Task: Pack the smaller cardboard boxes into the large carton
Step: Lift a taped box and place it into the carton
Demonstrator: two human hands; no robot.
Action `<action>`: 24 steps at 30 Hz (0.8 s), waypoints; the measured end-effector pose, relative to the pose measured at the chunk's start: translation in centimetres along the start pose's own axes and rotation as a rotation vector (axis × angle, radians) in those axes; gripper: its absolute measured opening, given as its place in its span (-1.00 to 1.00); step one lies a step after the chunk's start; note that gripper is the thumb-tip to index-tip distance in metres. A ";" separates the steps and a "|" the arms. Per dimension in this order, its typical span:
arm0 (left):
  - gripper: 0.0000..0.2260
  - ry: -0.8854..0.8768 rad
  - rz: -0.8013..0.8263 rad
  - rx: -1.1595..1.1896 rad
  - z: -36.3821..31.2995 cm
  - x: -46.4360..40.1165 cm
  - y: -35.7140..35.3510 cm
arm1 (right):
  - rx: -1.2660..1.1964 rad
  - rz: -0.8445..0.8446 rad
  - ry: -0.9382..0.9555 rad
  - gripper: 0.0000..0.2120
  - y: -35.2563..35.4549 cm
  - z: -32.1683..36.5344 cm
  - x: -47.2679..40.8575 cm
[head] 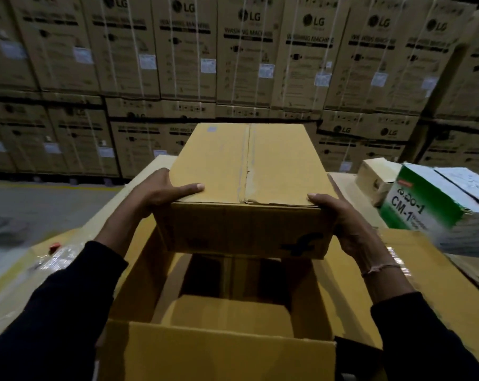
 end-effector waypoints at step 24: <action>-0.03 0.193 0.359 -0.537 10.0 1.2 -8.3 | 0.317 0.003 -0.556 -0.34 -1.3 -11.7 1.4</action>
Point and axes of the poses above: each hand's wrist, its own x-axis away from the middle knuckle, its own y-axis out of the back of the hand, z = x × y, the point moved 3 cm from there along -x, towards the middle knuckle, and after that the axes turned 15 degrees about -x, right-handed, at the moved point
